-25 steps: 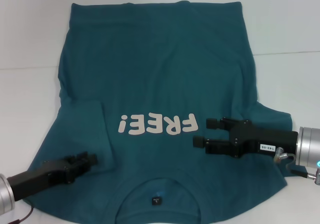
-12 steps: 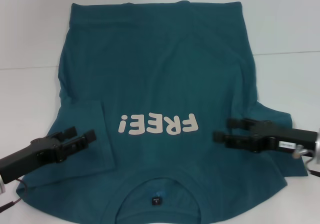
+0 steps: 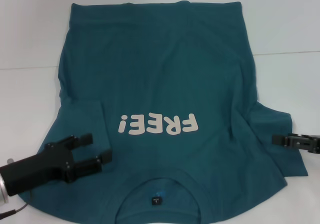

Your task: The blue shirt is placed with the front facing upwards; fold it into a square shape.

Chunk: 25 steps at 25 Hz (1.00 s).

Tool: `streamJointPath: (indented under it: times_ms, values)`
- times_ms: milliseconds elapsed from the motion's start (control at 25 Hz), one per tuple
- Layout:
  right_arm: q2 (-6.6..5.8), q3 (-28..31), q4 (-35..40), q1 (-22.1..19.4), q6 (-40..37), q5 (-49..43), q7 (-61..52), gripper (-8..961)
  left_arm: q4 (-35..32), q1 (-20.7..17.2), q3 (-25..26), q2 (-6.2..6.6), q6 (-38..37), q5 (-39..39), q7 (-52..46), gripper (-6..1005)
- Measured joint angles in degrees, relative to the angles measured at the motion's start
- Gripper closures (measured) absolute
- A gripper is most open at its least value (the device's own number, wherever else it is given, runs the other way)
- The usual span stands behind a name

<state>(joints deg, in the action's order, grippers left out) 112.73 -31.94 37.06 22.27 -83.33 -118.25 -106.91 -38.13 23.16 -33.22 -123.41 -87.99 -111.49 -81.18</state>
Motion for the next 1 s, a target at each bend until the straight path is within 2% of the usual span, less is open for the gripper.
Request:
streamJointPath:
  times_ms: [240,400,600,760,1000]
  values:
    - [-1.78,0.1,0.0,-0.3,1.7,-1.5,-6.3,43,0.0,0.1,-0.8,-0.04,-1.4,-1.1,3.1,120]
    - [-2.87,0.2,0.1,0.2,4.4,-3.3,-11.1,43,-0.1,0.1,-3.1,-0.19,-1.4,-1.3,3.3,122]
    - [-3.26,0.2,0.6,0.9,5.9,-4.1,-14.4,44,-0.1,0.7,-4.2,-0.22,-1.1,-2.8,3.5,121]
    - [-2.75,0.2,2.3,1.2,7.4,-4.0,-15.6,44,-0.2,0.9,-4.3,-0.18,-0.9,-3.6,3.9,121]
    - [-0.83,-0.1,2.6,3.8,12.4,-4.8,-15.7,45,-0.2,1.2,-4.3,-0.12,-0.9,-3.8,4.0,122]
